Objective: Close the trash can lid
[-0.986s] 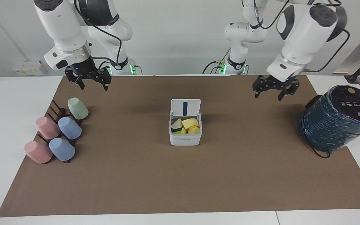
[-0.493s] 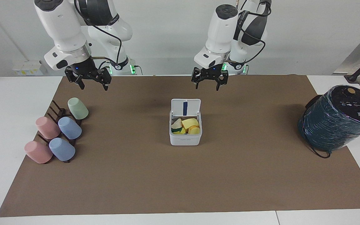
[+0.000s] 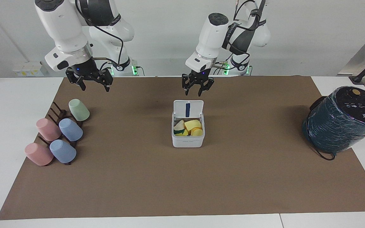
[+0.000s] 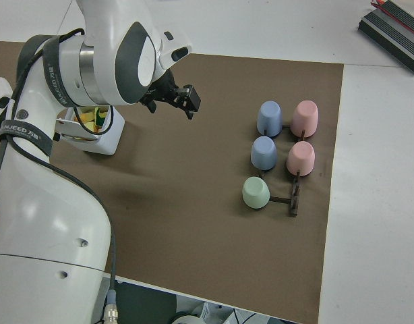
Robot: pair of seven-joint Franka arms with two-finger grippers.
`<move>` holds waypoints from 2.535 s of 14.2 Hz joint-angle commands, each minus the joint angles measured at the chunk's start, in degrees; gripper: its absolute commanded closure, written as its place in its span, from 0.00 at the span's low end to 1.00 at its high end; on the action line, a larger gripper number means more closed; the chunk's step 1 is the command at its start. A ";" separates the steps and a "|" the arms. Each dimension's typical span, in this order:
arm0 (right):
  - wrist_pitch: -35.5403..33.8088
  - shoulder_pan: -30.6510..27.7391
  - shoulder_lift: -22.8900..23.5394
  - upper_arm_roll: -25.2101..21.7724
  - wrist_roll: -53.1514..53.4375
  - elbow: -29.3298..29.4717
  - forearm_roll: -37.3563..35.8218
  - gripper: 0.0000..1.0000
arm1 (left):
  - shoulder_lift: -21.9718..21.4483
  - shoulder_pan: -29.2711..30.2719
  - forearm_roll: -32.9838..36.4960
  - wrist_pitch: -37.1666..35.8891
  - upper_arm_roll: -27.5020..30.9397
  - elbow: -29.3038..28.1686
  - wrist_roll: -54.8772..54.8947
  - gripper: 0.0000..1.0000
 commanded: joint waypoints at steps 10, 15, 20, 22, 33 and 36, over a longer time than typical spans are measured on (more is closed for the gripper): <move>0.95 -1.08 -1.31 0.55 -1.42 -1.41 1.49 0.00 | 9.20 2.10 -6.55 21.57 1.03 2.73 -0.37 0.93; 0.95 -1.08 -1.31 0.55 -1.42 -1.41 1.49 0.00 | 16.67 1.93 -7.52 25.88 1.03 5.99 -0.46 0.94; 0.95 -1.08 -1.31 0.55 -1.42 -1.41 1.49 0.00 | 17.99 2.10 -7.52 26.23 1.12 5.99 0.15 0.94; 0.95 -1.08 -1.31 0.55 -1.42 -1.41 1.49 0.00 | 19.22 2.10 -7.52 26.32 1.12 5.99 0.24 0.94; 0.95 -1.08 -1.31 0.55 -1.42 -1.41 1.49 0.00 | 20.11 7.01 -6.73 4.21 1.47 19.15 2.52 0.90; 0.95 -1.08 -1.31 0.55 -1.42 -1.41 1.49 0.00 | 18.97 12.19 -6.64 -10.11 1.73 26.36 8.39 0.88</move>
